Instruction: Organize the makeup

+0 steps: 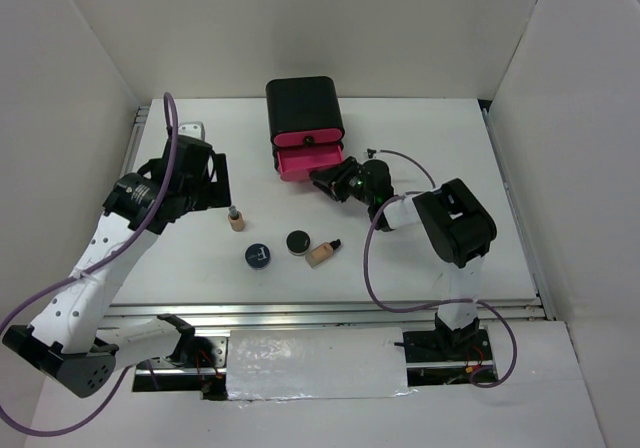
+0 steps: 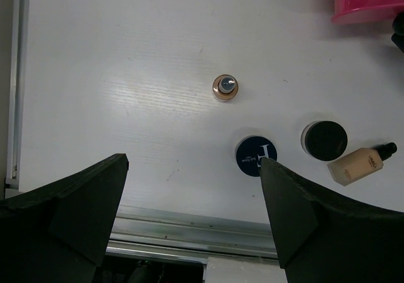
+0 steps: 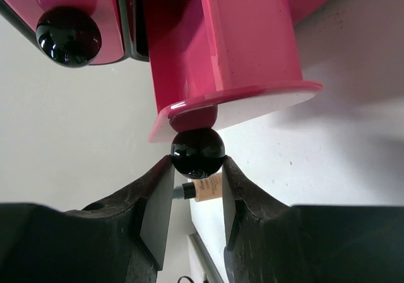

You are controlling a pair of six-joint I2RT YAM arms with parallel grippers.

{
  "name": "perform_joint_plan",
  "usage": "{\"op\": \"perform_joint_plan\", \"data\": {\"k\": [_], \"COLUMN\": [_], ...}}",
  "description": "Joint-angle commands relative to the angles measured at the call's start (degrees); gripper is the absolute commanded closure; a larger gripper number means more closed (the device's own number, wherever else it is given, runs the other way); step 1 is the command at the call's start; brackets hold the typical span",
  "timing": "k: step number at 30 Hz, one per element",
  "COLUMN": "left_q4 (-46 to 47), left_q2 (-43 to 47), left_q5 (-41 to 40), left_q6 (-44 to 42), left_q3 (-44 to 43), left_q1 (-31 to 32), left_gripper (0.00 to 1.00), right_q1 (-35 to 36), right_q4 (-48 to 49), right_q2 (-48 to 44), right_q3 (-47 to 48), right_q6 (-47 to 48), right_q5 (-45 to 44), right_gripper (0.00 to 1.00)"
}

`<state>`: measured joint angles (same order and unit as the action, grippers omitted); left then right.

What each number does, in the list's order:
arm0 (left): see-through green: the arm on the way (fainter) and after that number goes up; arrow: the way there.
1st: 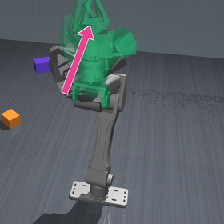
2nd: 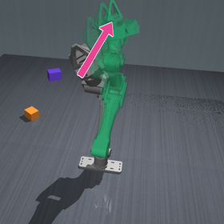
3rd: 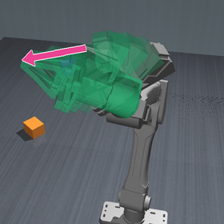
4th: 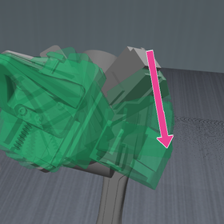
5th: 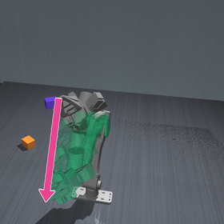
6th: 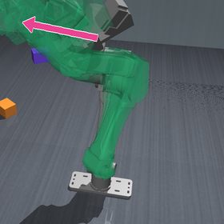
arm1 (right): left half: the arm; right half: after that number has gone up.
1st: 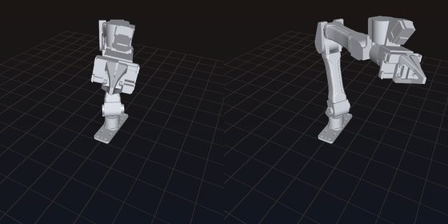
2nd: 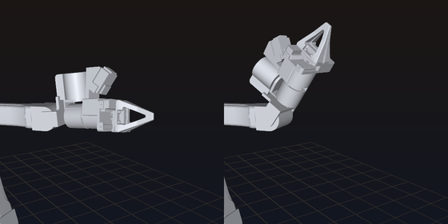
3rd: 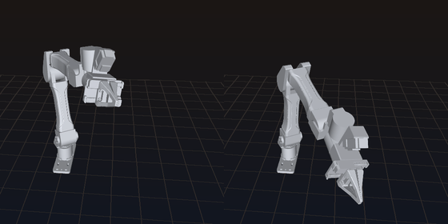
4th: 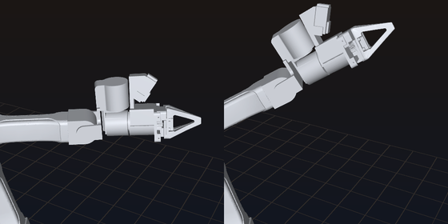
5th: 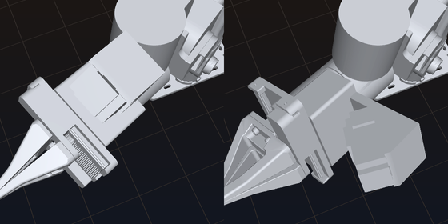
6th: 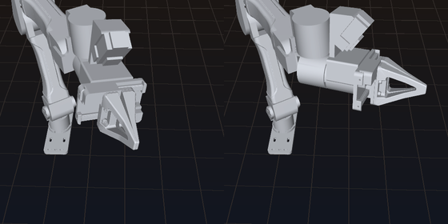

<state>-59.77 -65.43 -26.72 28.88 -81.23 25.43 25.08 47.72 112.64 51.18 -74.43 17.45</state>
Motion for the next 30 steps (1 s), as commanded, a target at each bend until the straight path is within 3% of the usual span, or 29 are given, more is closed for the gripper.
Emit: {"op": "perform_joint_plan", "data": {"k": [1,5,6,7,9,14,17,18,21,26,30], "left_q4": [1.76,1.15,1.06,0.71,0.27,-0.87,-1.84,-2.10,-3.59,-3.78,-2.90], "left_q2": [0.04,-0.23,-0.23,-0.14,-0.14,-0.49,-1.10,-1.71,-2.77,-4.71,-4.45], "left_q5": [1.06,0.88,0.88,0.79,0.79,0.62,0.79,0.53,-0.35,0.09,0.97], "left_q6": [1.00,1.70,1.88,1.96,2.49,3.89,5.12,5.91,7.24,8.03,7.94], "left_q3": [0.46,0.28,0.11,0.02,-0.07,-0.16,-0.94,-1.38,-2.26,-2.44,-1.91], "left_q1": [-0.03,0.06,0.06,0.06,0.06,-0.03,0.06,0.06,-0.03,-0.03,0.06], "left_gripper": [0.01,0.01,0.01,0.01,0.01,0.01,0.01,0.01,0.00,0.01,0.01], "right_q1": [-0.47,-0.47,-0.38,-0.47,-0.21,2.24,7.60,10.22,12.62,18.41,22.37], "right_q4": [3.25,1.59,-0.68,-1.83,-4.73,-17.28,-38.61,-49.72,-64.88,-78.12,-83.49], "right_q2": [-3.74,-6.37,-7.77,-8.40,-10.76,-16.48,-18.77,-18.08,-14.57,-9.38,-5.59], "right_q3": [-1.34,-3.01,-3.19,-3.54,-4.15,-3.38,5.48,10.82,17.18,28.17,33.10], "right_q6": [1.31,3.24,3.76,4.99,6.31,15.35,27.74,32.11,35.84,43.66,45.78], "right_q5": [1.27,1.18,0.92,1.00,1.62,1.01,-6.87,-12.91,-18.93,-30.34,-32.66], "right_gripper": [0.60,0.43,0.28,0.24,0.04,0.00,0.00,0.00,0.00,0.00,0.00]}}
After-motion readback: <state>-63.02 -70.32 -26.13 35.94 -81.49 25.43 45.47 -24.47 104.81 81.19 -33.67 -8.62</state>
